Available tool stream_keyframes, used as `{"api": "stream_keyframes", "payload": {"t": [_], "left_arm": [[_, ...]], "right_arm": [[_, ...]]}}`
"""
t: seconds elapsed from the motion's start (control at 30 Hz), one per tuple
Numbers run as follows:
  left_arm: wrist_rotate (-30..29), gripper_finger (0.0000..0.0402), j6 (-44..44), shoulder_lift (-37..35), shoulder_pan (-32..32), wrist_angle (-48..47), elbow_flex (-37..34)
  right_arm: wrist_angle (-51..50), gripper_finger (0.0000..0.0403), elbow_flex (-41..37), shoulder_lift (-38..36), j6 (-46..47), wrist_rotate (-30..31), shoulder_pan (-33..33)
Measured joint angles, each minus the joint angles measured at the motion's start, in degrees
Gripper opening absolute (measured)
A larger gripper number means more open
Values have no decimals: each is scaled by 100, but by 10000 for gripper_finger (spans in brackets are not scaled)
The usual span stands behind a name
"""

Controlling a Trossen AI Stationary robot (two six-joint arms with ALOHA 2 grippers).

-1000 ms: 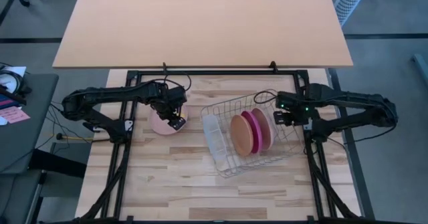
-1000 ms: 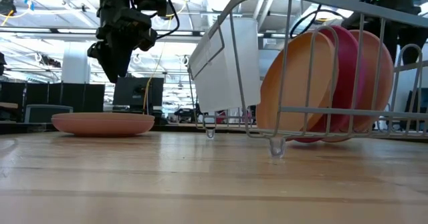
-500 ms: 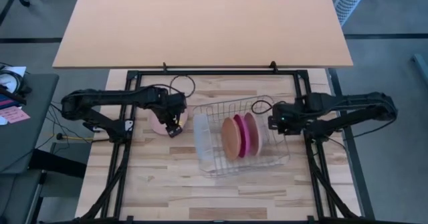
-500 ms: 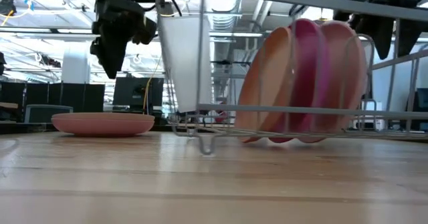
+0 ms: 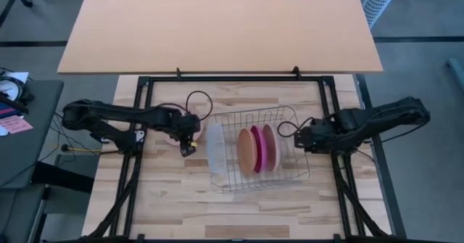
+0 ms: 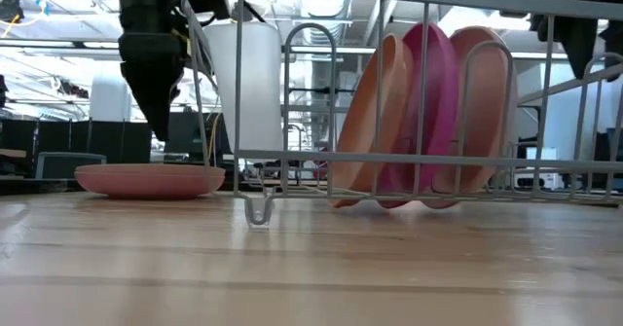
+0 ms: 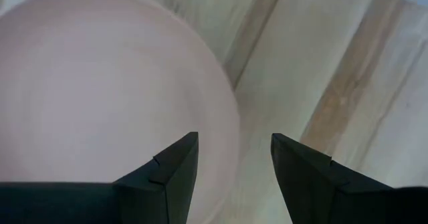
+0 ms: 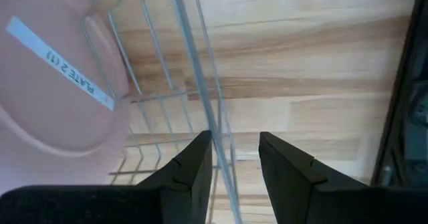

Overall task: Sort dishes
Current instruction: Put the light orange plate in the dish rack

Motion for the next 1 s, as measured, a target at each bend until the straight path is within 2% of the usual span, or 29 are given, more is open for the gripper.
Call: {"api": "stream_keyframes", "payload": {"t": [0.17, 0.37, 0.67, 0.83, 1.0], "left_arm": [[-167, 184, 215, -383, -126, 673, -456], [-48, 184, 621, -565, -124, 1192, -1063], [30, 181, 537, -513, -118, 1361, -1394], [23, 139, 434, -510, -118, 1452, -1456], [32, 63, 422, -513, -97, 1439, -1461]], "right_arm": [[-9, 128, 2, -192, -102, 3, 122], [7, 131, 2, -344, -417, 6, 160], [135, 194, 2, -397, -1009, 45, 160], [144, 215, 2, -396, -1149, 98, 158], [299, 219, 2, -396, -1465, 87, 163]]}}
